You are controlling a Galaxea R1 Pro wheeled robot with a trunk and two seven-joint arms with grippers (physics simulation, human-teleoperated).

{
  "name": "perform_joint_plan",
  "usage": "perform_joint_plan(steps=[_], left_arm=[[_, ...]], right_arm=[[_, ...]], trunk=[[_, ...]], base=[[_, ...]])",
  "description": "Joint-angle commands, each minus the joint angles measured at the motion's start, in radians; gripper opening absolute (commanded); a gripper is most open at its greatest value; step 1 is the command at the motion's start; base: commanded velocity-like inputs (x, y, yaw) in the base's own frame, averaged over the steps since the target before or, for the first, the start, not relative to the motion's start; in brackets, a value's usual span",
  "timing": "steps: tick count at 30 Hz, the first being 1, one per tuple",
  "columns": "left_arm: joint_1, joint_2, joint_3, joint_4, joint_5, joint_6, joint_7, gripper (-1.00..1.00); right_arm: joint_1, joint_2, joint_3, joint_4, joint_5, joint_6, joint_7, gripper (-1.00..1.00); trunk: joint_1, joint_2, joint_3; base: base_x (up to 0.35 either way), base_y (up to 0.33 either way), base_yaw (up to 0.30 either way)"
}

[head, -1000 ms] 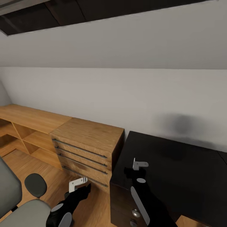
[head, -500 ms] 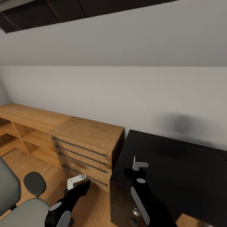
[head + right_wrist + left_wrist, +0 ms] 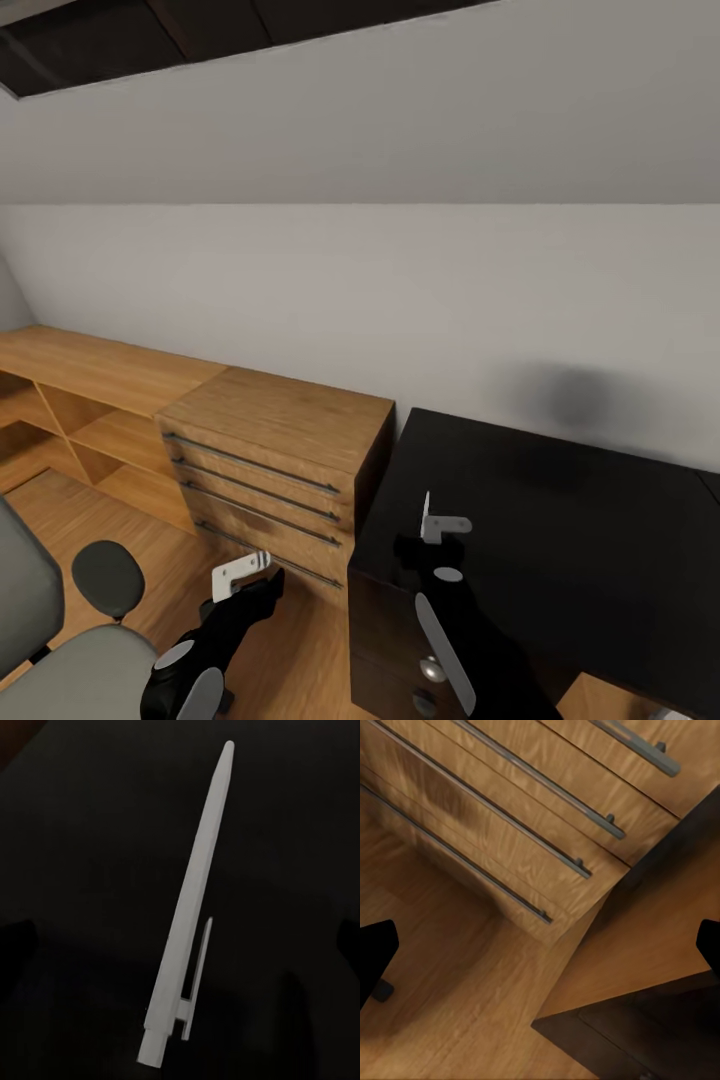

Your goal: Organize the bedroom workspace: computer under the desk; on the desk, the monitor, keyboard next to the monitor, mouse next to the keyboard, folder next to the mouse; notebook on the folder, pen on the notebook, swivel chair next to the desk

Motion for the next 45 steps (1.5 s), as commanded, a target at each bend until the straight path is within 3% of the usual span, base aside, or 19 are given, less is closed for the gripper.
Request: perform_joint_plan(steps=[1, 15, 19, 20, 37, 45], left_arm=[[-0.001, 0.001, -0.002, -0.001, 0.01, 0.001, 0.01, 1.0], [-0.001, 0.001, -0.002, -0.001, 0.01, 0.001, 0.01, 1.0], [-0.001, 0.002, -0.002, -0.001, 0.01, 0.001, 0.01, 1.0], [-0.001, 0.002, -0.002, -0.001, 0.01, 0.001, 0.01, 1.0], [-0.001, 0.001, -0.002, 0.0, 0.01, 0.003, 0.01, 1.0], [-0.001, 0.001, -0.003, 0.0, 0.011, 0.004, 0.009, 1.0]], right_arm=[[-0.001, 0.0, 0.002, 0.003, -0.009, 0.003, -0.009, 1.0], [-0.001, 0.001, 0.001, 0.03, -0.009, 0.004, -0.007, 1.0], [-0.001, -0.001, 0.0, 0.03, -0.01, 0.005, -0.008, 1.0], [-0.001, -0.001, -0.002, 0.03, -0.01, 0.006, -0.009, -1.0], [-0.001, 0.001, -0.016, 0.027, -0.017, 0.015, -0.007, -1.0], [-0.001, 0.002, -0.017, 0.023, -0.087, 0.075, -0.009, -1.0]], trunk=[[0.004, -0.008, -0.004], [0.038, -0.071, -0.032], [0.038, -0.071, -0.032], [0.038, -0.071, -0.032], [0.038, -0.071, -0.032], [0.038, -0.071, -0.032]], base=[[0.0, 0.0, 0.0], [0.0, 0.0, 0.0], [0.0, 0.0, 0.0], [0.0, 0.0, 0.0], [0.0, 0.0, 0.0], [0.0, 0.0, 0.0]])
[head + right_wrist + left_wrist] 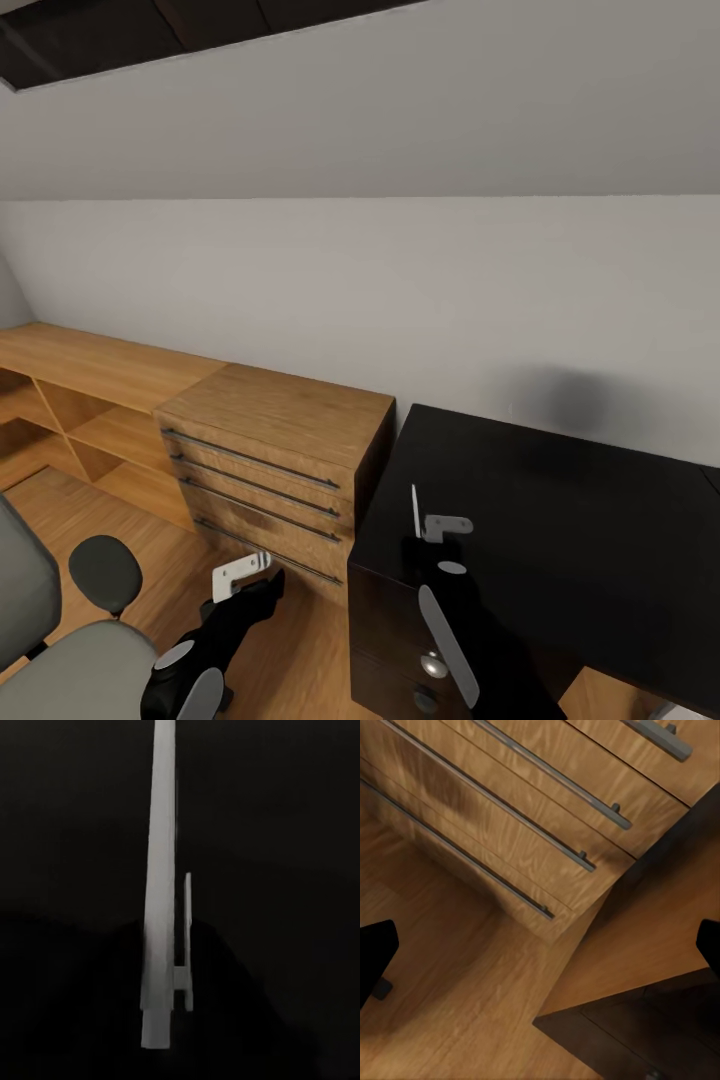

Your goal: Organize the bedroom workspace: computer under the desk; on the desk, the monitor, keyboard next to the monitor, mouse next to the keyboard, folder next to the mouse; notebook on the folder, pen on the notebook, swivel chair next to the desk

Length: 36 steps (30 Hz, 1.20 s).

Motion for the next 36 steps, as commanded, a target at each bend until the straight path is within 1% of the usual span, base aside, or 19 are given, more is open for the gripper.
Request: perform_joint_plan(steps=[1, 7, 19, 26, 28, 30, 32, 34, 35, 36], left_arm=[[-0.001, 0.001, -0.003, -0.001, 0.01, 0.001, 0.01, 1.0], [-0.001, 0.001, -0.003, -0.001, 0.01, 0.002, 0.009, 1.0], [-0.001, 0.002, -0.003, 0.003, 0.01, 0.002, 0.008, 1.0], [-0.001, 0.002, -0.005, 0.004, 0.01, 0.007, 0.008, 1.0], [-0.001, 0.002, -0.005, 0.003, 0.01, 0.008, 0.008, 1.0], [-0.001, 0.001, -0.008, 0.003, 0.009, 0.008, 0.008, 1.0], [-0.001, 0.001, -0.008, 0.004, 0.01, 0.008, 0.008, 1.0], [-0.001, 0.001, -0.009, 0.004, 0.009, 0.008, 0.008, 1.0], [-0.001, 0.001, -0.009, 0.004, 0.009, 0.008, 0.008, 1.0], [-0.001, 0.001, -0.009, 0.003, 0.009, 0.008, 0.008, 1.0]], right_arm=[[0.0, 0.0, 0.001, 0.057, -0.032, 0.005, -0.01, -1.0], [0.0, 0.0, -0.022, 0.057, -0.038, 0.014, -0.01, -1.0], [0.0, 0.0, -0.028, 0.057, -0.038, 0.014, -0.009, -1.0], [0.0, -0.003, -0.031, 0.051, -0.037, 0.011, -0.009, -1.0], [0.0, -0.003, -0.031, 0.034, -0.037, 0.01, -0.009, -1.0], [0.0, -0.008, -0.032, -0.024, -0.035, 0.012, -0.01, -1.0], [0.001, -0.015, -0.033, -0.051, -0.036, 0.013, -0.01, -1.0], [0.003, -0.033, -0.033, -0.11, -0.037, 0.013, -0.01, -1.0], [0.004, -0.038, -0.033, -0.124, -0.038, 0.014, -0.01, -1.0], [0.006, -0.052, -0.033, -0.169, -0.046, 0.014, -0.011, -1.0]], trunk=[[0.0, -0.001, -0.001], [0.0, -0.001, -0.001], [0.0, -0.001, -0.001], [-0.027, 0.048, 0.021], [-0.035, 0.062, 0.027], [-0.042, 0.076, 0.033], [-0.05, 0.09, 0.04], [-0.058, 0.104, 0.046], [-0.061, 0.111, 0.049], [-0.065, 0.118, 0.052]], base=[[0.0, 0.0, 0.0], [0.0, 0.0, 0.0], [0.0, 0.0, 0.0], [0.0, 0.0, 0.0], [-0.091, 0.0, 0.0], [-0.248, 0.0, 0.0], [-0.289, 0.0, 0.0], [-0.317, 0.0, 0.0], [-0.327, 0.0, 0.0], [-0.334, 0.0, 0.0]])
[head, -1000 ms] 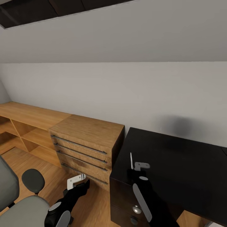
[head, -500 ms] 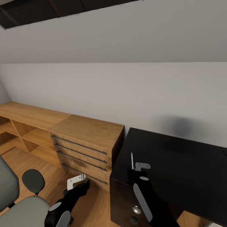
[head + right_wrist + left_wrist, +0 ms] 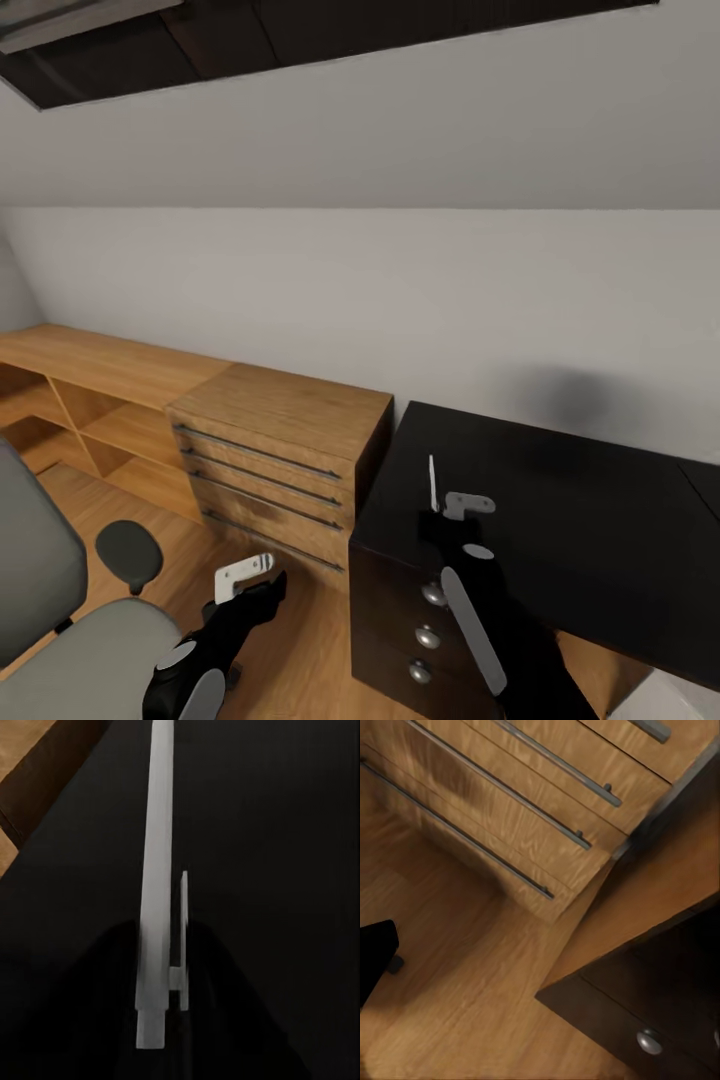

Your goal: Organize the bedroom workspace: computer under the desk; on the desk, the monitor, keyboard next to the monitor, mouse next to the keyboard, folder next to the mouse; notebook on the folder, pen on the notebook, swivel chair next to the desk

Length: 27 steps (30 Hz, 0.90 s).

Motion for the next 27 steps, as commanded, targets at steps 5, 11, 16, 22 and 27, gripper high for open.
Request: perform_joint_plan(steps=[5, 11, 16, 22, 27], left_arm=[[-0.001, 0.002, -0.003, -0.002, 0.01, 0.001, 0.01, 1.0], [-0.001, 0.002, -0.001, -0.002, 0.011, 0.001, 0.01, 1.0], [0.0, 0.001, -0.003, -0.001, 0.007, -0.002, 0.012, 1.0], [-0.001, 0.0, -0.003, -0.001, 0.01, -0.003, 0.012, 1.0], [-0.001, 0.0, -0.003, -0.001, 0.011, -0.003, 0.012, 1.0]], right_arm=[[0.01, -0.028, -0.002, -0.116, -0.044, 0.005, -0.012, -1.0], [0.022, -0.036, -0.006, -0.193, -0.079, 0.005, -0.014, -1.0], [0.023, -0.054, -0.203, -0.195, -0.162, 0.008, -0.011, -1.0], [0.023, -0.072, -0.275, -0.196, -0.219, 0.008, -0.01, -1.0], [0.023, -0.075, -0.328, -0.196, -0.271, 0.008, -0.011, -1.0]], trunk=[[-0.02, 0.035, 0.015], [-0.043, 0.077, 0.033], [-0.062, 0.112, 0.05], [-0.085, 0.154, 0.074], [-0.104, 0.189, 0.093]], base=[[-0.312, 0.0, 0.0], [-0.074, 0.0, 0.0], [-0.003, 0.0, -0.042], [-0.012, 0.0, -0.245], [-0.232, 0.0, -0.263]])
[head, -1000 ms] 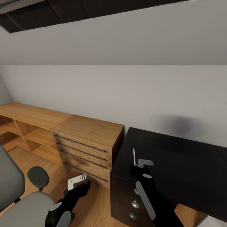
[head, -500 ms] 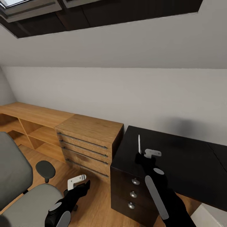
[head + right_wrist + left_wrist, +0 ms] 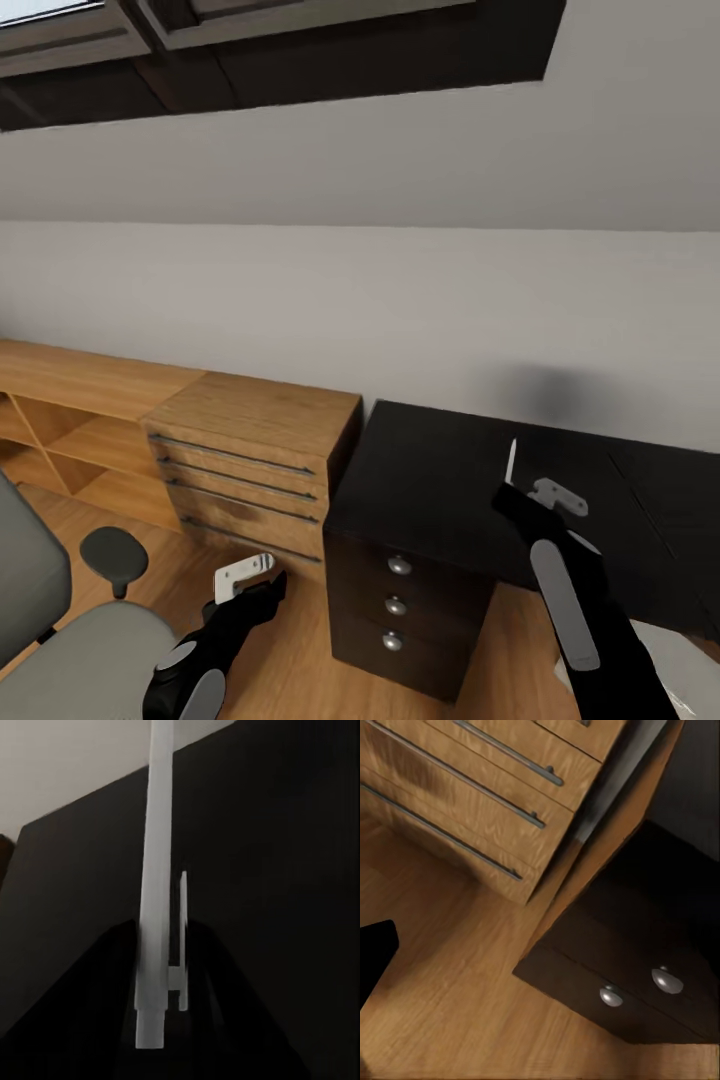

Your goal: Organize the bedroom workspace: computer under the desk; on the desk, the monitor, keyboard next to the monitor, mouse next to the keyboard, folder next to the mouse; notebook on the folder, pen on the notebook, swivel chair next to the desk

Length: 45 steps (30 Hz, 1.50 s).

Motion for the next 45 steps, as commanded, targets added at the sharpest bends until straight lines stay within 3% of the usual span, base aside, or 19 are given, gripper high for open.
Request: perform_joint_plan(steps=[1, 14, 24, 26, 31, 45], left_arm=[[-0.001, 0.001, -0.002, -0.001, 0.01, 0.001, 0.01, 1.0], [-0.001, 0.001, -0.002, -0.001, 0.01, 0.001, 0.01, 1.0], [-0.001, 0.0, -0.002, 0.002, 0.012, 0.0, 0.01, 1.0], [-0.001, 0.0, -0.002, 0.002, 0.012, 0.001, 0.01, 1.0], [-0.001, 0.0, -0.002, 0.005, 0.01, 0.0, 0.01, 1.0], [-0.001, 0.0, -0.002, 0.014, 0.01, 0.0, 0.01, 1.0]], right_arm=[[-0.001, 0.0, -0.008, -0.001, -0.016, 0.002, -0.007, -1.0], [-0.001, -0.001, -0.031, -0.001, -0.027, 0.003, -0.005, -1.0], [-0.001, -0.001, -0.061, -0.003, -0.053, 0.002, -0.007, -1.0], [-0.001, -0.001, -0.061, -0.003, -0.054, 0.001, -0.007, -1.0], [-0.001, -0.001, -0.104, -0.003, -0.054, 0.001, -0.007, -1.0], [-0.001, -0.001, -0.142, -0.003, -0.054, 0.001, -0.006, -1.0]], trunk=[[-0.004, 0.006, 0.003], [-0.054, 0.097, 0.049], [-0.093, 0.167, 0.081], [-0.093, 0.167, 0.081], [-0.093, 0.167, 0.083], [-0.093, 0.167, 0.089]], base=[[-0.306, 0.0, -0.269], [-0.334, 0.0, -0.279], [-0.054, 0.0, -0.171], [-0.001, 0.0, -0.009], [0.0, 0.0, -0.221], [0.0, 0.0, -0.256]])
